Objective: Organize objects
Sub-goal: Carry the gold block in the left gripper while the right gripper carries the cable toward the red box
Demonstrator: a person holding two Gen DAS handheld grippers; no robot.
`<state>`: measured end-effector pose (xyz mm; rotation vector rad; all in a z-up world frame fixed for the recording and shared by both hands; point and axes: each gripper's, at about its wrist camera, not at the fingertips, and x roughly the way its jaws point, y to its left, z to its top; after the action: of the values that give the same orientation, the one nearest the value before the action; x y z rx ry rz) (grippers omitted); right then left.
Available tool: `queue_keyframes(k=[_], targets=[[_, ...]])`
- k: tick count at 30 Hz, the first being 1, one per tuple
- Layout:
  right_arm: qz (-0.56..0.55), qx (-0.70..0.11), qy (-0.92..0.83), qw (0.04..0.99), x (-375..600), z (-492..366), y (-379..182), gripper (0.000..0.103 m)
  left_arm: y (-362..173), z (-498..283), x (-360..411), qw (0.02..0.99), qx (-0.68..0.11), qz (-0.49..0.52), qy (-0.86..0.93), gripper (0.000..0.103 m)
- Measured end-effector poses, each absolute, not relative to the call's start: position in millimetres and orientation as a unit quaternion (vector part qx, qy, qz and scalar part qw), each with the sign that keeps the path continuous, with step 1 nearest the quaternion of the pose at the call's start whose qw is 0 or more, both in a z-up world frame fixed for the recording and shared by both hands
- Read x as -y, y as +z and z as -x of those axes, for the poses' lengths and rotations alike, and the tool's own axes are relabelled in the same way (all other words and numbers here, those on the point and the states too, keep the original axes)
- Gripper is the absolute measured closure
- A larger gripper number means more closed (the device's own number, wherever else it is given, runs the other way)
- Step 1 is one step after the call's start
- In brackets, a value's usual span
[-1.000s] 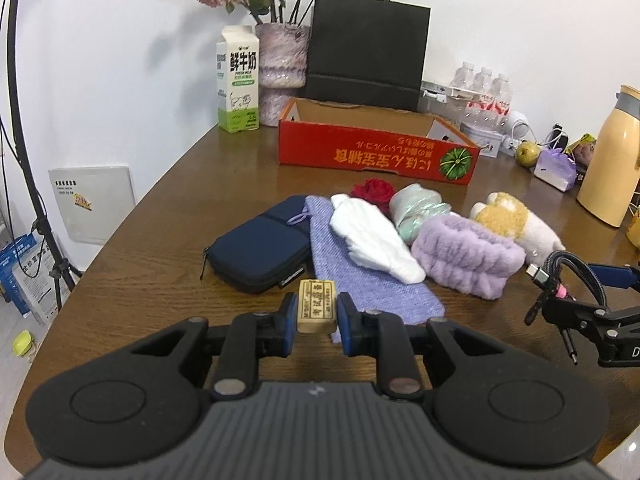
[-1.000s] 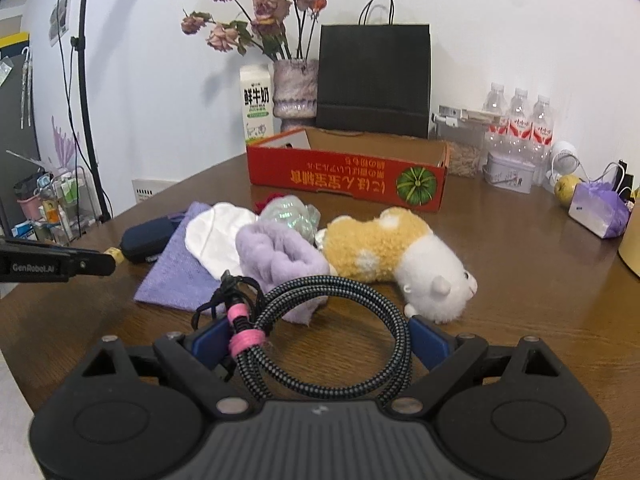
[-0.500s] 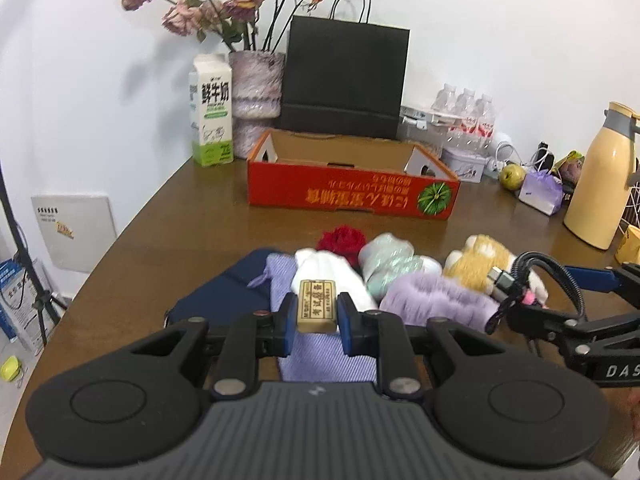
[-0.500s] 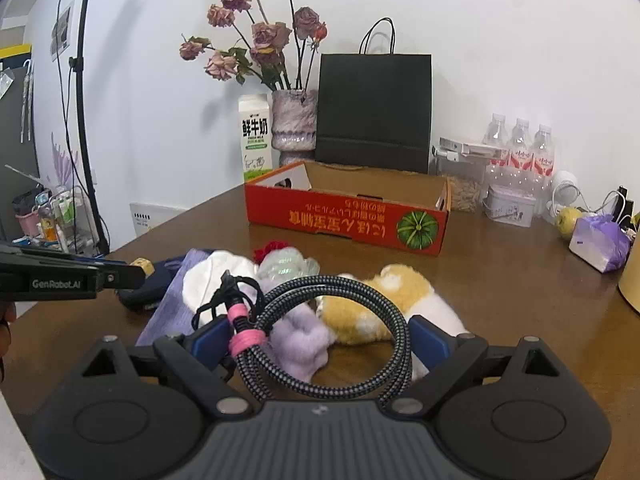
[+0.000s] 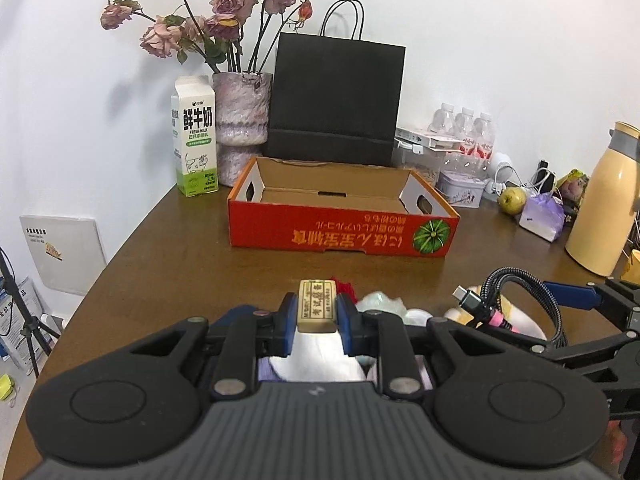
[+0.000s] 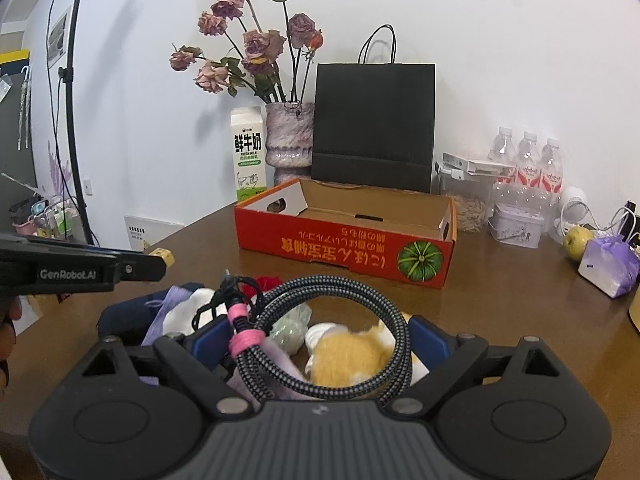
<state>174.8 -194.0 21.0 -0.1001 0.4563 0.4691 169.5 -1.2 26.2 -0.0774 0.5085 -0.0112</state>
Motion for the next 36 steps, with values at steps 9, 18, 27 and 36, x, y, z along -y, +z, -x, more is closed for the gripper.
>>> queue_keyframes(k=[9, 18, 27, 36], targets=[[0.047, -0.212, 0.230, 0.949, 187, -208, 30, 0.010, 31, -206, 1, 0.967, -0.251, 0.037, -0.006, 0.082], [0.048, -0.202, 0.230, 0.951, 181, -247, 38, 0.010, 37, -245, -1, 0.968, -0.247, 0.041, -0.004, 0.082], [0.056, -0.192, 0.229, 0.953, 175, -292, 51, 0.010, 50, -292, -1, 0.970, -0.236, 0.050, 0.005, 0.082], [0.070, -0.182, 0.228, 0.954, 163, -335, 59, 0.010, 56, -338, -3, 0.970, -0.236, 0.057, 0.011, 0.082]])
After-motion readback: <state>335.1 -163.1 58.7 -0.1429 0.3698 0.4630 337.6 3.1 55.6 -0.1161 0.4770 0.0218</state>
